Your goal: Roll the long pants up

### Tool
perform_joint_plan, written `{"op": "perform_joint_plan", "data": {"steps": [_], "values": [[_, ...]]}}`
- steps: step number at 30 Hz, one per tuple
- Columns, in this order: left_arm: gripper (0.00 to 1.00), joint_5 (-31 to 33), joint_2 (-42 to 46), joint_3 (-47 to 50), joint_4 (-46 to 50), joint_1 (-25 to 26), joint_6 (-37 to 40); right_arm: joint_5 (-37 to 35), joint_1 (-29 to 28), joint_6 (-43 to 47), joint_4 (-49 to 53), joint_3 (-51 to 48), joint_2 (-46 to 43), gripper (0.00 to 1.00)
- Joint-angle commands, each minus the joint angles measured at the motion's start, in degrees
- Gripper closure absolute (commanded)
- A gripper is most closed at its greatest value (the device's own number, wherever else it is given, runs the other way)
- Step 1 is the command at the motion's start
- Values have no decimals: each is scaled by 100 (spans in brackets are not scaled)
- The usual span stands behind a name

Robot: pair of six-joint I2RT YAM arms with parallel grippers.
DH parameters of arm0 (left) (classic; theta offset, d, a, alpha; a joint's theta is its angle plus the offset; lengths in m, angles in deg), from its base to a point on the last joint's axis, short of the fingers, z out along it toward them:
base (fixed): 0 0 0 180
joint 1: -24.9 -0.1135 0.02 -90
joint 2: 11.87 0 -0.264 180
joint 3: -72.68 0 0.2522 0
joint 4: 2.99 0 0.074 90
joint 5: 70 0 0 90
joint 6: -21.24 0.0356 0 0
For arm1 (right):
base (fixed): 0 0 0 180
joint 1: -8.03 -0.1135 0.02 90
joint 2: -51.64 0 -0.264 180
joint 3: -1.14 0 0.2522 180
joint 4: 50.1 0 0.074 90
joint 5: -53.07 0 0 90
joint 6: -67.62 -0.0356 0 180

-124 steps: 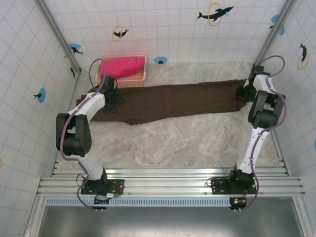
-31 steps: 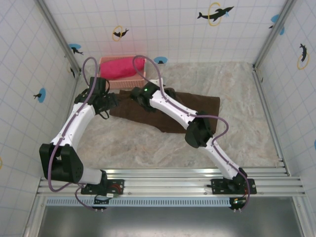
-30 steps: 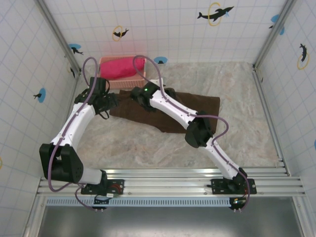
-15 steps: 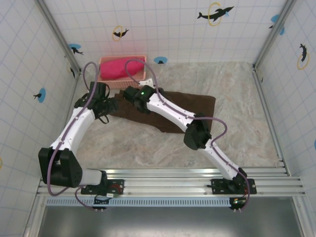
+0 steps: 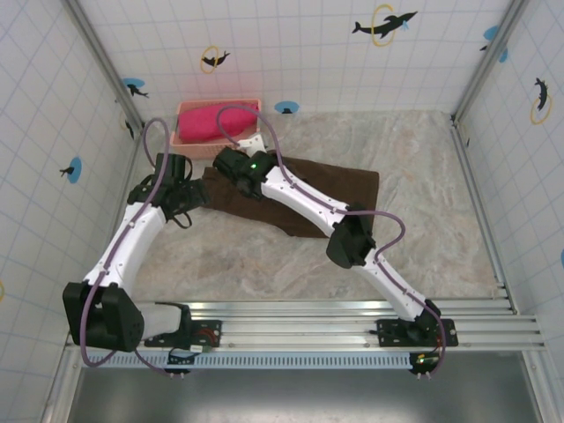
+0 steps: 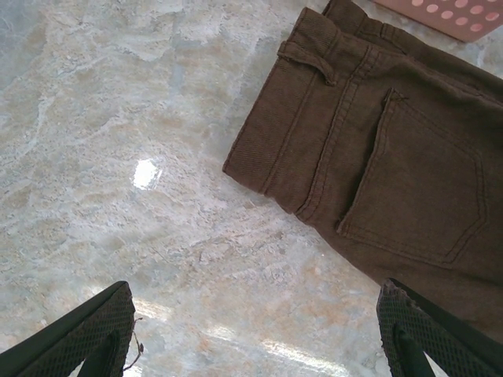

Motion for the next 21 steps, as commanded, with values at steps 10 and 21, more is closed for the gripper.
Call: {"op": "perform_joint_plan", "data": {"steps": [10,21], "values": [[18,169,247,152,221,-35,-183,97,-196,608,-683,299,184,100],[18,253,420,185,364,-42,-188,261,-263,699,-857,378,277,100]]}}
